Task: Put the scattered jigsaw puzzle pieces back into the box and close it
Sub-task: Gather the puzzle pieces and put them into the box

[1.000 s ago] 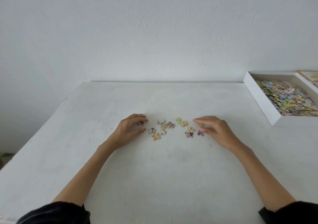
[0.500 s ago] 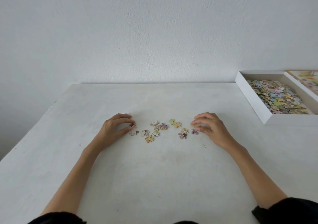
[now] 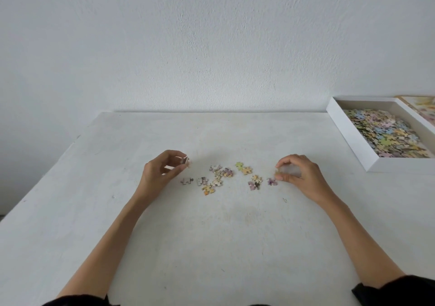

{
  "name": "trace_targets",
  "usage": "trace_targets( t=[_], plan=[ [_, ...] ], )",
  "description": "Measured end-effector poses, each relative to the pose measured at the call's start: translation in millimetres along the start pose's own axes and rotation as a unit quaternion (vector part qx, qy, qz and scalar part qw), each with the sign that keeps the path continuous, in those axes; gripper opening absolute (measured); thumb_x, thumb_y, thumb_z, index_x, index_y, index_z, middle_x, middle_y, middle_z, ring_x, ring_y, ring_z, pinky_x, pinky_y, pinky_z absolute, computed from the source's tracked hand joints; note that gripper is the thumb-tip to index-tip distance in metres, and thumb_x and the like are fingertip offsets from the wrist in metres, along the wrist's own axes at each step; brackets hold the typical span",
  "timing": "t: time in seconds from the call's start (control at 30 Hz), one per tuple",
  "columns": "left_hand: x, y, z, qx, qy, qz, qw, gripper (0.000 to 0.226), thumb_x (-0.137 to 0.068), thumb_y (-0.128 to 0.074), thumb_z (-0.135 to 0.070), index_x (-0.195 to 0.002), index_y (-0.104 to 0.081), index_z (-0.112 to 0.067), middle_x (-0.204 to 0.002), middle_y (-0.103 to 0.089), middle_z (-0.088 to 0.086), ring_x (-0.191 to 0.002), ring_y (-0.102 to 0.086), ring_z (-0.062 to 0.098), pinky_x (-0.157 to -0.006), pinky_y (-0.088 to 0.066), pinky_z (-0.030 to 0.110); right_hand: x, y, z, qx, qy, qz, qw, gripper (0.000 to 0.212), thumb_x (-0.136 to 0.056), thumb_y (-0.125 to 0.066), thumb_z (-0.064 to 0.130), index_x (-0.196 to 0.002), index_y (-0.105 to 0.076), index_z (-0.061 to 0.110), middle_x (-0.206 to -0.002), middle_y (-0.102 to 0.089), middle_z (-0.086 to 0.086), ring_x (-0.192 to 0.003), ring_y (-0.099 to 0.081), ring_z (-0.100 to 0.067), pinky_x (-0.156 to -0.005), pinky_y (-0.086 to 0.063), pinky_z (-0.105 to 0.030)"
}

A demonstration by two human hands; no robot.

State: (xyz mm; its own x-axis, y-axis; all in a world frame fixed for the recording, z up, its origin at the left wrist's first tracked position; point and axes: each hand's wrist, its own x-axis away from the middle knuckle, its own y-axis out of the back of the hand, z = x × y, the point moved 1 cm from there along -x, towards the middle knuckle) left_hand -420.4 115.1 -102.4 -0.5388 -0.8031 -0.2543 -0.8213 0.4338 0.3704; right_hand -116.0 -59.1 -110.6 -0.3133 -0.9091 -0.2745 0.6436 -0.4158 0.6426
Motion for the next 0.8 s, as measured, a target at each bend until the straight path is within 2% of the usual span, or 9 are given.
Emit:
trace_targets(
  t=[0.13, 0.23, 0.3, 0.43, 0.5, 0.6, 0.63, 0.7, 0.8],
  plan=[
    [-2, -3, -1, 0.010, -0.005, -0.005, 1.000, 0.030, -0.089, -0.053, -0.001, -0.101, -0.060, -0.027, -0.083, -0.065, -0.005, -0.067, -0.061, 0.009, -0.059, -0.049, 0.019, 2, -4, 9, -0.114, -0.021, -0.041, 0.992, 0.018, -0.076, -0.070, 0.005, -0.075, -0.061, 0.020, -0.080, -0.067, 0.004, -0.078, -0.063, -0.007, -0.077, -0.047, -0.013],
    [1, -3, -2, -0.002, -0.016, 0.004, 1.000, 0.027, -0.095, -0.043, -0.003, -0.101, -0.062, -0.022, -0.086, -0.056, 0.000, -0.068, -0.055, 0.009, -0.055, -0.044, 0.018, 0, -7, 22, -0.288, -0.085, -0.054, 0.952, 0.016, -0.085, -0.058, -0.001, -0.085, -0.058, 0.015, -0.076, -0.059, -0.004, -0.072, -0.065, -0.016, -0.061, -0.054, -0.024],
    [3, -3, -4, 0.023, 0.018, 0.003, 1.000, 0.025, -0.091, -0.037, -0.010, -0.087, -0.060, -0.018, -0.075, -0.052, -0.001, -0.062, -0.048, 0.012, -0.050, -0.036, 0.018, -1, -10, 27, -0.394, -0.129, -0.046, 0.909, 0.021, -0.090, -0.045, -0.004, -0.088, -0.059, 0.012, -0.073, -0.055, -0.003, -0.063, -0.058, -0.014, -0.047, -0.047, -0.021],
    [5, -5, -10, 0.066, 0.085, -0.007, 0.994, 0.015, -0.072, -0.031, -0.017, -0.064, -0.042, -0.008, -0.060, -0.037, 0.003, -0.049, -0.029, 0.015, -0.042, -0.022, 0.017, -3, -10, 29, -0.528, -0.221, -0.020, 0.820, 0.031, -0.085, -0.030, 0.005, -0.062, -0.050, 0.013, -0.059, -0.052, 0.000, -0.041, -0.037, -0.007, -0.034, -0.025, -0.014],
    [6, -3, -12, 0.021, 0.065, -0.001, 0.998, 0.022, -0.076, -0.038, -0.024, -0.063, -0.038, -0.007, -0.056, -0.031, -0.005, -0.051, -0.023, 0.013, -0.043, -0.019, 0.017, -3, -6, 29, -0.440, -0.201, 0.005, 0.875, 0.027, -0.080, -0.036, 0.015, -0.057, -0.050, 0.014, -0.052, -0.047, 0.006, -0.037, -0.029, -0.004, -0.034, -0.022, -0.014],
    [6, 7, -5, -0.162, -0.007, 0.035, 0.986, 0.028, -0.080, -0.061, -0.047, -0.068, -0.055, -0.023, -0.052, -0.027, -0.008, -0.050, -0.023, 0.009, -0.048, -0.020, 0.018, 0, -3, 24, -0.120, -0.093, 0.029, 0.988, 0.010, -0.082, -0.064, 0.022, -0.072, -0.063, 0.018, -0.052, -0.039, 0.009, -0.046, -0.031, -0.005, -0.047, -0.027, -0.012],
    [5, 9, -3, -0.207, -0.018, 0.057, 0.977, 0.024, -0.074, -0.064, -0.055, -0.075, -0.061, -0.031, -0.052, -0.030, -0.008, -0.050, -0.025, 0.010, -0.049, -0.021, 0.018, 1, -3, 23, -0.062, -0.070, 0.042, 0.995, 0.008, -0.077, -0.072, 0.027, -0.081, -0.067, 0.023, -0.056, -0.038, 0.008, -0.051, -0.032, -0.007, -0.051, -0.028, -0.014],
    [4, 11, 1, -0.258, -0.030, 0.100, 0.960, 0.041, -0.062, -0.057, -0.074, -0.090, -0.063, -0.045, -0.060, -0.040, -0.014, -0.054, -0.035, 0.009, -0.051, -0.026, 0.016, 1, -3, 19, 0.005, -0.048, 0.073, 0.996, 0.034, -0.063, -0.074, 0.041, -0.096, -0.070, 0.031, -0.063, -0.037, 0.006, -0.057, -0.036, -0.008, -0.057, -0.031, -0.019],
    [3, 10, 0, -0.256, -0.026, 0.100, 0.961, 0.041, -0.062, -0.064, -0.069, -0.094, -0.068, -0.044, -0.067, -0.046, -0.017, -0.059, -0.041, 0.004, -0.051, -0.027, 0.016, 0, -5, 18, 0.026, -0.036, 0.073, 0.996, 0.042, -0.059, -0.075, 0.037, -0.099, -0.071, 0.026, -0.069, -0.040, 0.006, -0.067, -0.045, -0.006, -0.061, -0.036, -0.019]
  ],
)
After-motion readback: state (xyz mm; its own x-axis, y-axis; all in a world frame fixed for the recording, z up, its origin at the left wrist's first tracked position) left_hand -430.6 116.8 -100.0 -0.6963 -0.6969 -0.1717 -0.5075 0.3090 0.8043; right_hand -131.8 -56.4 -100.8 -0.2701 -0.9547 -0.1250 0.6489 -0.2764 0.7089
